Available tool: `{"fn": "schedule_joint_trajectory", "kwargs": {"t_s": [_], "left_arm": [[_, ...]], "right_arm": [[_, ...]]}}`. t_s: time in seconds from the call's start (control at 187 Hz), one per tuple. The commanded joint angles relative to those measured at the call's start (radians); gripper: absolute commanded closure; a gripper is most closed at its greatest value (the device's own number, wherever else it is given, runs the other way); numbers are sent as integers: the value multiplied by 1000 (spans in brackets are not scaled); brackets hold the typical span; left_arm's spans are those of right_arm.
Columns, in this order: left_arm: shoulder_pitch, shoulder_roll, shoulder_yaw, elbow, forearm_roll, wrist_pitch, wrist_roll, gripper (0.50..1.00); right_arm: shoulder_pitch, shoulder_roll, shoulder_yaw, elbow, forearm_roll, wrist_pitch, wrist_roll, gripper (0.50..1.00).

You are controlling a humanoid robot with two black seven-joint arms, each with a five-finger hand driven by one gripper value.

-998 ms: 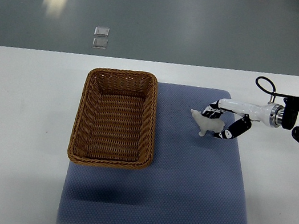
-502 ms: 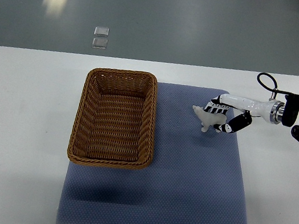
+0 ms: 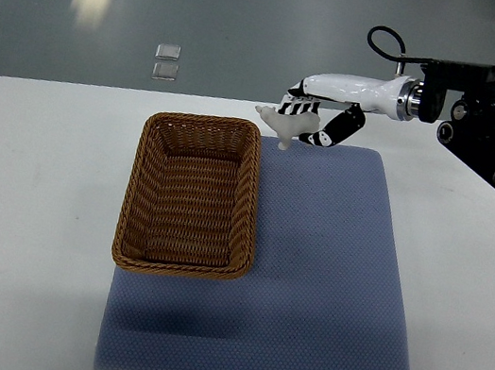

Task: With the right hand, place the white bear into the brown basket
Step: 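Lift the bear and carry it over the brown wicker basket, then open the right hand to drop the bear into the basket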

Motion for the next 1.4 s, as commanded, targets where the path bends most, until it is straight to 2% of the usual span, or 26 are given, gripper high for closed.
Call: {"fn": "schedule_joint_trajectory", "kwargs": {"t_s": [0.0,0.299,0.55,0.608,0.651,0.72,0.742,0.913,1.153,1.276,1.393], "left_arm": [[0,0,0,0,0,0,0,500],[0,0,0,-2,0,0,0,500],[0,0,0,-2,0,0,0,500],[0,0,0,-3,0,0,-2,500],[0,0,0,-3,0,0,0,500],[0,0,0,-5,0,0,0,500],[0,0,0,-5,0,0,0,500],[0,0,0,-8,0,0,-2,500],[0,0,0,-5,0,0,-2,500],[0,0,0,-5,0,0,-2,500],[0,0,0,-3,0,0,0,500]], "right_arm": [[56,66,-51,-11,4,0,0,1000],[106,238,-131,-72,-4,-1,-2,1000],[101,264,-186,-126,-4,-14,0,1000],[98,264,-186,-129,-4,-15,0,908],[96,264,-186,-130,-4,-14,0,869],[93,264,-186,-132,-2,-15,0,742],[90,264,-185,-132,-1,-15,0,728],[89,264,-183,-143,4,-17,0,695],[89,264,-163,-147,16,-41,0,693],[83,223,-97,-149,88,-41,-2,693],[21,175,-25,-184,232,-46,-3,693]]}}
